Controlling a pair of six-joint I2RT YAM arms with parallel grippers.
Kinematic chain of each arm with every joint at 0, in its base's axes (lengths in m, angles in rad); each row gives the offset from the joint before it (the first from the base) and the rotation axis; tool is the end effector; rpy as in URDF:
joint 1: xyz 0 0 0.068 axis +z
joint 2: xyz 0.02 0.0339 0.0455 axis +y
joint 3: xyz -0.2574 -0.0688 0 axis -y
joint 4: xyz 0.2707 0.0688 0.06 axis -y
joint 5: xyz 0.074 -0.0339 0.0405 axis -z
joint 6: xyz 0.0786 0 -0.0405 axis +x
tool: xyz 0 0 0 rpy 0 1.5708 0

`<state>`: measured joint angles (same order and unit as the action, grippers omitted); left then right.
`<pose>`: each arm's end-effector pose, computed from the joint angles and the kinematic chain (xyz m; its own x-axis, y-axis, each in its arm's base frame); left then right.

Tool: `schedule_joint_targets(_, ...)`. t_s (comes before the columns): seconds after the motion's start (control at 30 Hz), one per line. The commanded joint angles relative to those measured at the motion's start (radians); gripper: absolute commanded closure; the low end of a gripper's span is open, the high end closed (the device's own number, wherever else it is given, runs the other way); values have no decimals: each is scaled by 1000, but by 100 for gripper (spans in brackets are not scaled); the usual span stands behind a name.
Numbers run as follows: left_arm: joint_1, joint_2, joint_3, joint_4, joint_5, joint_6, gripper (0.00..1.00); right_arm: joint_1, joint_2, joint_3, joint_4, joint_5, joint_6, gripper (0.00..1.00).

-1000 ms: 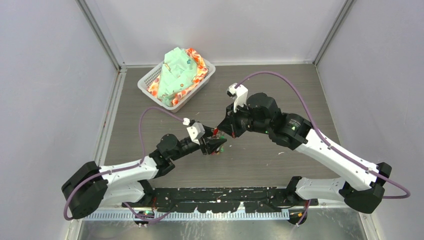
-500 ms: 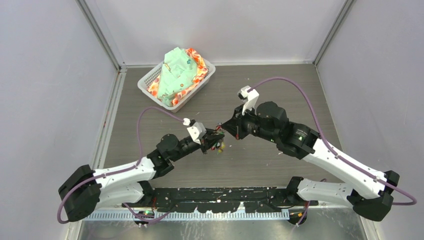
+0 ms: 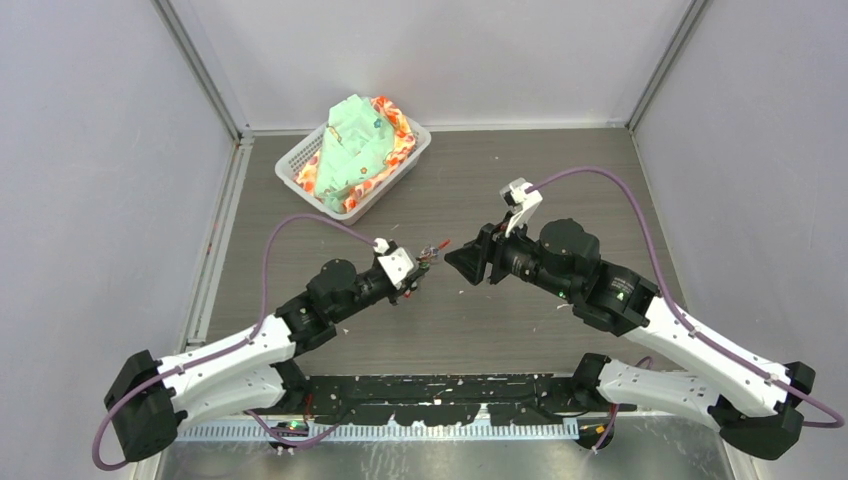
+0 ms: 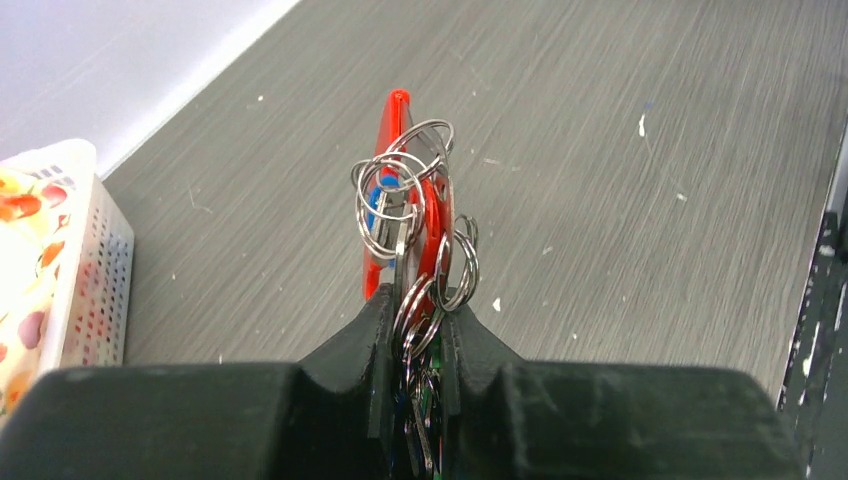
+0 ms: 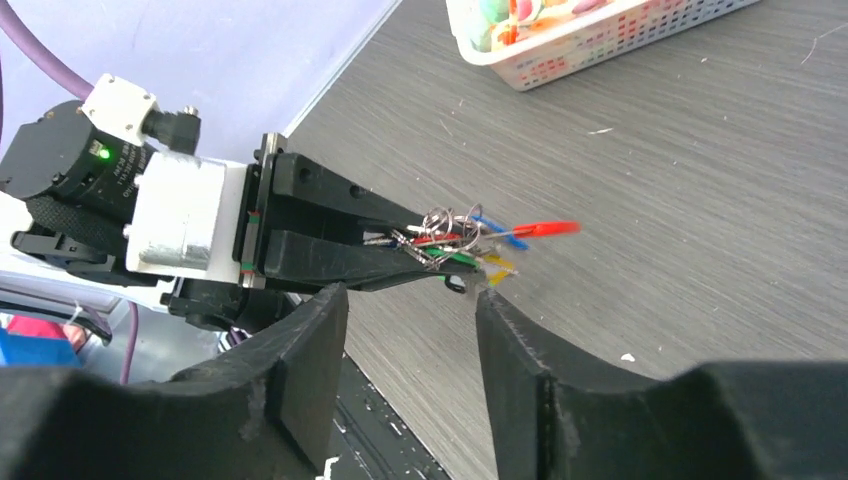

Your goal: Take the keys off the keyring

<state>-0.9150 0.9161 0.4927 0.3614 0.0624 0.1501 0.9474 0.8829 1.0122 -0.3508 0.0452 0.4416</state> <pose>0.1710 -0.2303 0.2517 0.0866 0.1322 -0.9874 0.8253 0.5456 0.1454 0.1582 0.2139 0.3733 -0.4516 0.1033 -0.8862 -0.6552 0.6358 0.4080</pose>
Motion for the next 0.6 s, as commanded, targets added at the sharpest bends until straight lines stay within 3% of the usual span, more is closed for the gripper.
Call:
schedule_joint_targets(0.0, 2, -64, 65, -43, 46, 99, 100, 0, -17, 23, 40, 56, -1, 40)
schedule_joint_targets(0.23, 2, -96, 163, -304, 251, 157, 100, 0, 75, 112, -138, 140, -19, 34)
schedule_joint_targets(0.57, 27, -22, 334, -676, 501, 137, 100, -32, 80, 1, -53, 57, 40, 36)
